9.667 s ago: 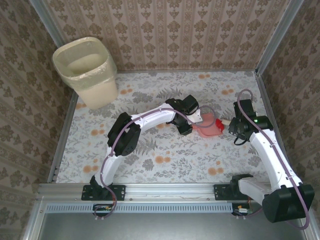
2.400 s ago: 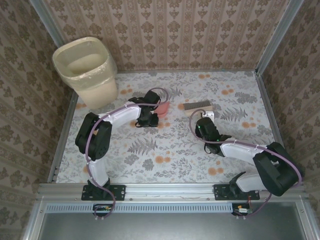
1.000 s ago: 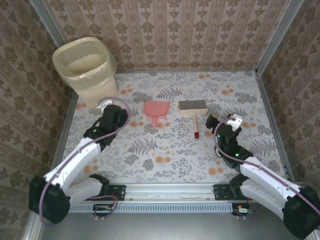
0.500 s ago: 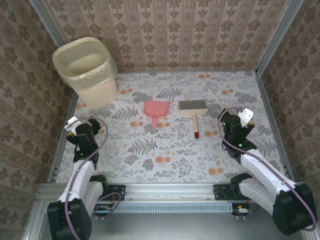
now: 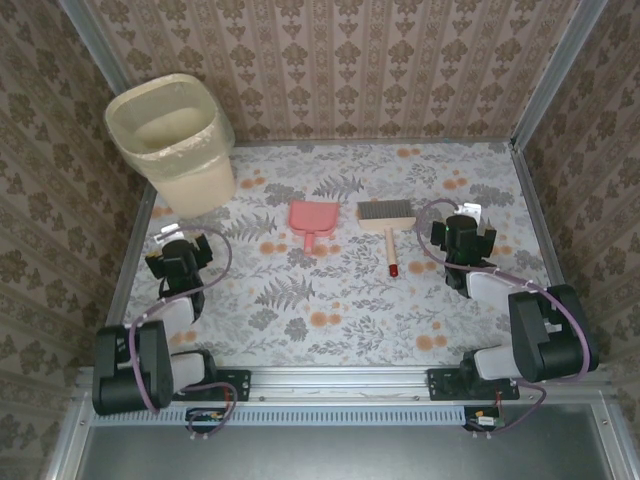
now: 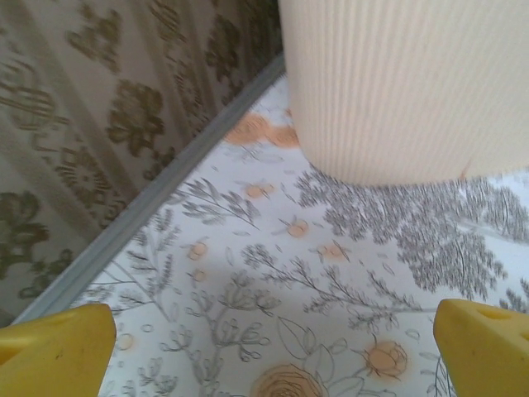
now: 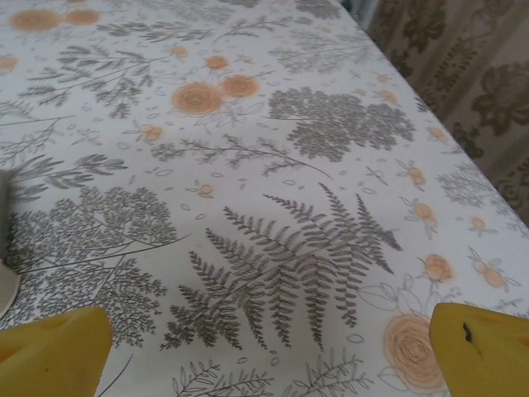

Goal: Sweep away the paper scraps from the table

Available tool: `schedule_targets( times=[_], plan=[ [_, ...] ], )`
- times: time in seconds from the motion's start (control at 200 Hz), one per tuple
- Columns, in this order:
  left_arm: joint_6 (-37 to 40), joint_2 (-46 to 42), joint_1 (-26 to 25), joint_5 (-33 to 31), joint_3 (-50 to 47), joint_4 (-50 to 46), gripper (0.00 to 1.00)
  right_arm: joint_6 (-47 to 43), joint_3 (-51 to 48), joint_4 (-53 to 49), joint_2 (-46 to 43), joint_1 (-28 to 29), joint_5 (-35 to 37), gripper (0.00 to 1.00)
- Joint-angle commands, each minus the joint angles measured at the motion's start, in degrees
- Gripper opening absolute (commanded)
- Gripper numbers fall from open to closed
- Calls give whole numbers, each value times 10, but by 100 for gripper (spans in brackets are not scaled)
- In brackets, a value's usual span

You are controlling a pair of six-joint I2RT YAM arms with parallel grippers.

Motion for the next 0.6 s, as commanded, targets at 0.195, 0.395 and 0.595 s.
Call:
schedule_targets(
  times=[0.195, 0.395, 0.595],
  plan=[
    [55, 114, -25, 96, 35, 150, 100, -43, -52, 176, -12, -38, -206, 100],
    [78, 174, -38, 104, 39, 205, 100, -46, -98, 323, 68, -38, -231, 100],
    [85, 177, -45, 96, 54, 181, 100, -63, -87, 323, 85, -12, -181, 100]
  ],
)
